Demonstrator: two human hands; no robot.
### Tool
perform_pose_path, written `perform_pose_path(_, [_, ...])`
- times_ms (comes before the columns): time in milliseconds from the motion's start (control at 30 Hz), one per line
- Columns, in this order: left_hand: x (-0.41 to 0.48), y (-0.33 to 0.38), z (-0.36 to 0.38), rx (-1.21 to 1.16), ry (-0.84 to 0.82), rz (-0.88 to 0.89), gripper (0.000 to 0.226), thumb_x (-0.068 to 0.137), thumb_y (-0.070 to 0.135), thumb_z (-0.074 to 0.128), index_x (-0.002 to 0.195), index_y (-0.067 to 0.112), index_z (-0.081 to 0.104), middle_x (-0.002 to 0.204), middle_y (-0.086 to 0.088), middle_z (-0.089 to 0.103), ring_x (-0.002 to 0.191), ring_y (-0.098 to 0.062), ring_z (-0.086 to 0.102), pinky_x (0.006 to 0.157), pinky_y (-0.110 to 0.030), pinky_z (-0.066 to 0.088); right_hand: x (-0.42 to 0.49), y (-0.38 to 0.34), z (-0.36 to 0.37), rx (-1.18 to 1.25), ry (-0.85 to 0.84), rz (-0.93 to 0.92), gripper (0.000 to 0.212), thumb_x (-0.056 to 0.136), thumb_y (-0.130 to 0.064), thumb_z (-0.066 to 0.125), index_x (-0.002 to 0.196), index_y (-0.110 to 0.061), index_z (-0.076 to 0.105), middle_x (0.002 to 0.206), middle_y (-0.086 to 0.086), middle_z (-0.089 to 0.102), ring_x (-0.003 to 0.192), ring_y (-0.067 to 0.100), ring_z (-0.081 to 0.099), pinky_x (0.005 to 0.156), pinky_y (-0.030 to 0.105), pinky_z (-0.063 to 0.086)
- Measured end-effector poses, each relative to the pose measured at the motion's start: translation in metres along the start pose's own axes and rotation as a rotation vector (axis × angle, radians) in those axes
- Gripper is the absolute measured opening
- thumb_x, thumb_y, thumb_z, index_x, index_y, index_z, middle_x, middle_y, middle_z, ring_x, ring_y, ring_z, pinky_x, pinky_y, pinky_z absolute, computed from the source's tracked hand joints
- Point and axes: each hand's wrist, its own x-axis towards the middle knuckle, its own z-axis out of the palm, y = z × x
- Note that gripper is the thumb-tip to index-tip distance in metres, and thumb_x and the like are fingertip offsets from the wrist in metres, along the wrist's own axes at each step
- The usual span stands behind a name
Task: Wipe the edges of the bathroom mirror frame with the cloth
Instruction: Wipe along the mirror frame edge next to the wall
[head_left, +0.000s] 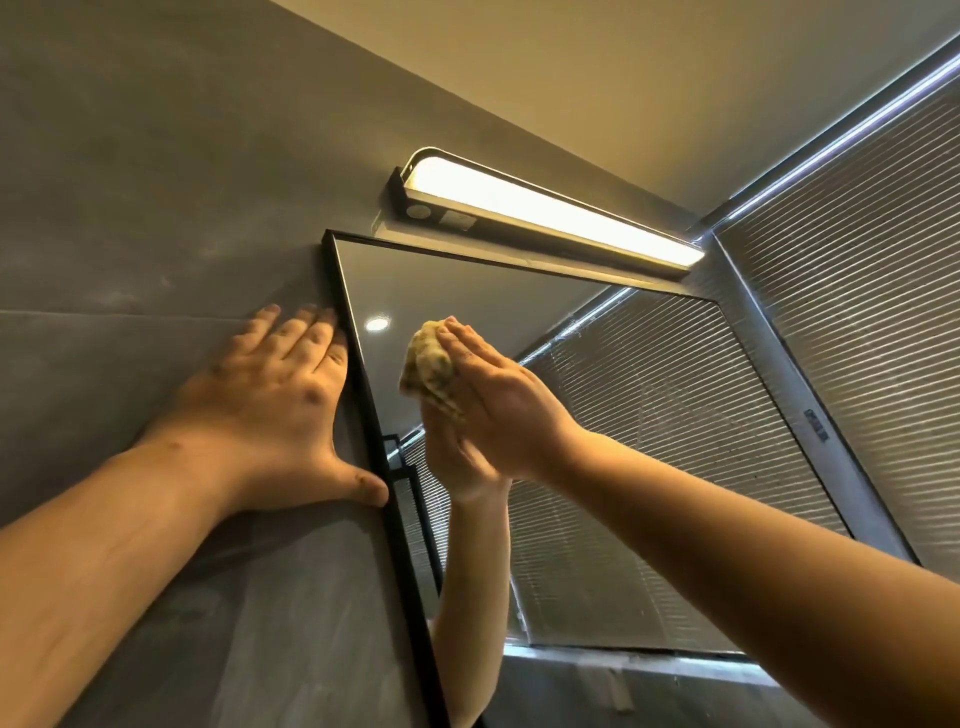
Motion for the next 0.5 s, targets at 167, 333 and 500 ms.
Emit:
perform_pose_path(167, [0.002,0.001,0.002,-0.002,0.033,0.004,0.164,0.022,0.102,-0.012,0.154,0.007,0.010,0.163,-0.011,0.003,0.151,-0.023,-0.005,0.119,-0.039,-0.011,0.004,0.047,-0.016,0.124,0.199,0.177,0.032,0.092,0.001,0.048,0.107,-0.020,0.067,0.118,0.000,0.063,0.114,0.005,0.054,0.103,0.017,0.038])
perform_pose_path(333, [0.002,0.000,0.004,-0.006,0.052,0.011,0.164,0.023,0.102,-0.011,0.154,0.006,0.010,0.163,-0.011,0.004,0.151,-0.023,-0.004,0.120,-0.040,-0.009,-0.024,0.088,-0.030,0.074,0.250,0.588,0.024,0.097,-0.014,0.039,0.099,-0.029,0.058,0.086,-0.017,0.062,0.082,0.008,0.054,0.072,0.019,0.039])
perform_pose_path(500, [0.003,-0.001,0.005,0.003,0.060,0.007,0.162,0.024,0.102,-0.008,0.154,0.007,0.008,0.163,-0.011,0.002,0.151,-0.023,-0.004,0.120,-0.040,-0.009,-0.031,0.104,-0.028,0.053,0.232,0.719,0.022,0.102,-0.018,0.036,0.106,-0.023,0.056,0.102,0.006,0.062,0.088,0.027,0.054,0.074,0.032,0.034])
